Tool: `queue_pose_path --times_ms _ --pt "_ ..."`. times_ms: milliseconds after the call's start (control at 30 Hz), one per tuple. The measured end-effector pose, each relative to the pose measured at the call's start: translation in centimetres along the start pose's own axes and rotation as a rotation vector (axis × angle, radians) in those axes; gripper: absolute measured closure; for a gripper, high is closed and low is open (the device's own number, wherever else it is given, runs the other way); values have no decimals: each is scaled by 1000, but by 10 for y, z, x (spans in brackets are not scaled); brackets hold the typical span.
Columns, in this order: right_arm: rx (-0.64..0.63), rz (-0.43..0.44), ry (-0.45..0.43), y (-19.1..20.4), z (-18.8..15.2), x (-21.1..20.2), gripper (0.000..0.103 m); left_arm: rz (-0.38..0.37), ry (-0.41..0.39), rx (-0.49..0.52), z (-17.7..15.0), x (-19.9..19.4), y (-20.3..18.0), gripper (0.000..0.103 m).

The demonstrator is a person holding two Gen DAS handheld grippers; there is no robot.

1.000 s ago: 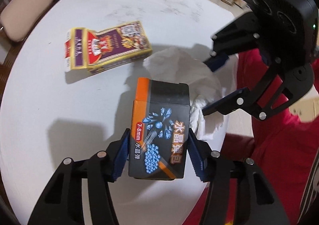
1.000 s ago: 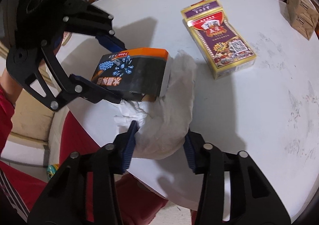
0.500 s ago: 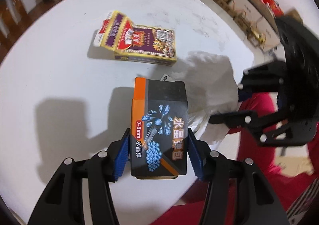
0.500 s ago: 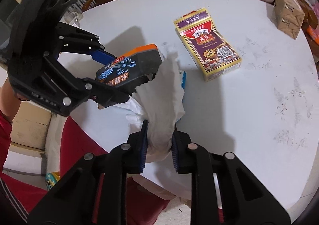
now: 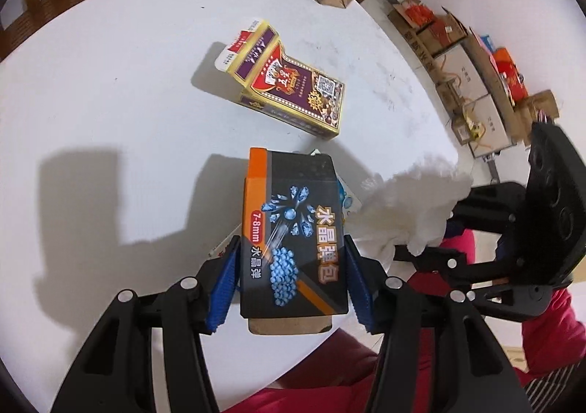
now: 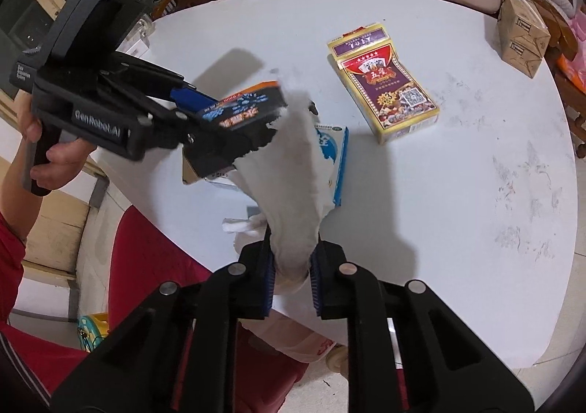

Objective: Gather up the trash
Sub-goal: 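Carry the bead box and tissue with both tools down to the white bag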

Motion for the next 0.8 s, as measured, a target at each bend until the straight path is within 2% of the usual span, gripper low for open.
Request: queue_pose_path --times_ms 133,200,367,533,800 --pt "32 8 4 -6 -8 -3 88 -6 -53 -53 2 -12 13 51" --pt "40 -3 -6 -8 -9 -8 88 29 -69 -35 -2 -17 13 51" --pt "42 -30 -43 -8 -7 -27 88 70 -85 9 -7 -27 -6 51" --pt "18 -58 -93 3 -10 -54 88 108 -149 29 -13 -52 -27 51" --pt "-68 -126 -184 42 -24 -112 88 224 -257 62 -53 -97 -72 51"
Point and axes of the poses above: each gripper's, at about its wrist camera, not at the fingertips, and x roughly the way its jaws point, y to its left, z to its top, the point moved 6 cm from there along x, roughly the way its jaws point, and after that the axes turned 1 degree about -x, right-handed, at the moved point
